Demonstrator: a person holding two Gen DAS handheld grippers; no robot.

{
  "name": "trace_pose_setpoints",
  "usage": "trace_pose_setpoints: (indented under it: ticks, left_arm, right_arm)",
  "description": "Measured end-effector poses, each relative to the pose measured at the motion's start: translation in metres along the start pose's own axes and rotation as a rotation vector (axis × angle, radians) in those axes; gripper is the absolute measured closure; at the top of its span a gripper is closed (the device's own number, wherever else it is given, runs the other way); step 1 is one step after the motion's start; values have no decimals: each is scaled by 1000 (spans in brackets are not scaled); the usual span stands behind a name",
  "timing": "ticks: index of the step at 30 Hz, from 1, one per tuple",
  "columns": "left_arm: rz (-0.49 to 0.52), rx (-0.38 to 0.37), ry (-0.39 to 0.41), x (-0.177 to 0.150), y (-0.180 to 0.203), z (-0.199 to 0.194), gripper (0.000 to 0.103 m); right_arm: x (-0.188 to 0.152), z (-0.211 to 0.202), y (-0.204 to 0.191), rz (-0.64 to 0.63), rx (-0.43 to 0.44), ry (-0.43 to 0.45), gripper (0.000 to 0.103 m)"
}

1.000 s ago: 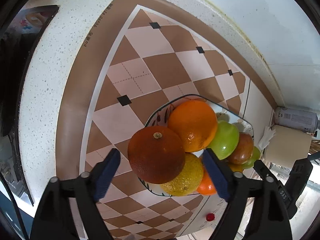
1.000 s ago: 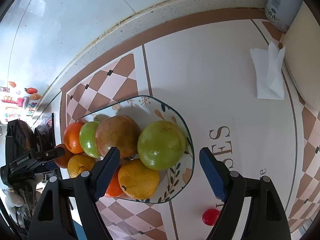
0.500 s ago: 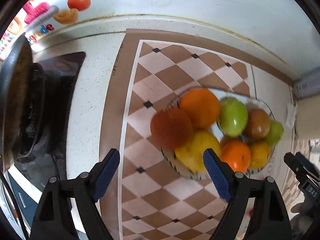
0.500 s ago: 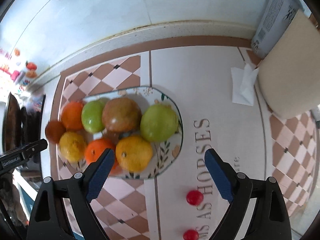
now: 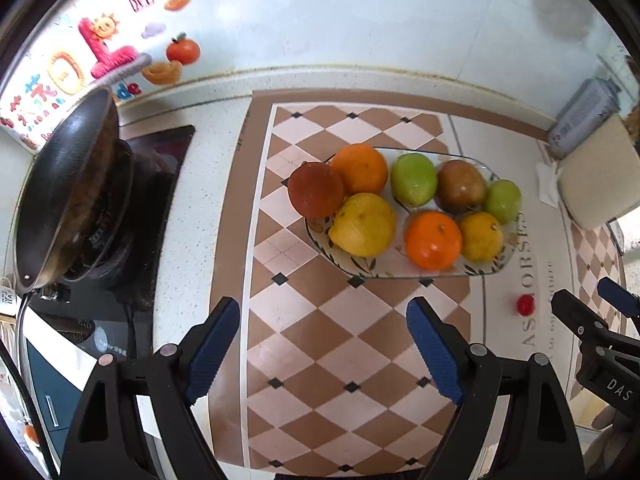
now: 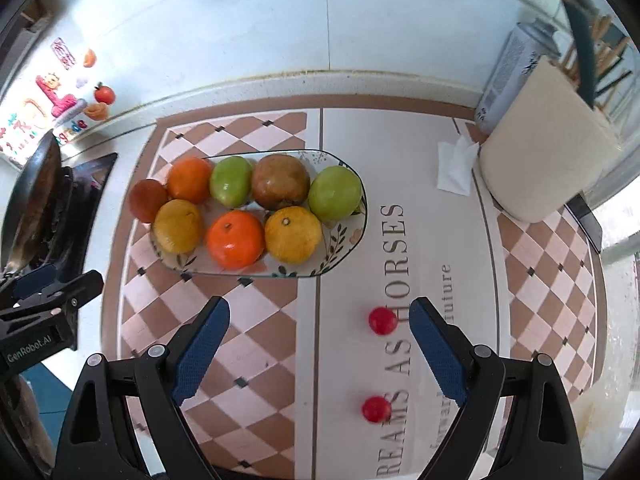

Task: Organize fruits
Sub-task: 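Lift both open tools away from the plate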

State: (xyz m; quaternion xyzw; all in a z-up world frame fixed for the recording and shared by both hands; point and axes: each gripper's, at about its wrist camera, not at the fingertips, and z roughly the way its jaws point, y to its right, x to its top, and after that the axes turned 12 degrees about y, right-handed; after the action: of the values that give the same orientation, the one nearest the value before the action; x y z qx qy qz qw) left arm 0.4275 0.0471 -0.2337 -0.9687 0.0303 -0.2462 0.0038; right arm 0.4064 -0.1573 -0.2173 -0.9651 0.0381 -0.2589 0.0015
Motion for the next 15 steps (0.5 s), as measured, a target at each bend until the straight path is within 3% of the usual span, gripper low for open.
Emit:
trace_pose_setpoints:
  ticks: [15]
  left_arm:
    - [0, -38, 180, -28, -10, -123, 18]
  right_arm:
    - [-34, -138, -16, 21, 21, 187, 10]
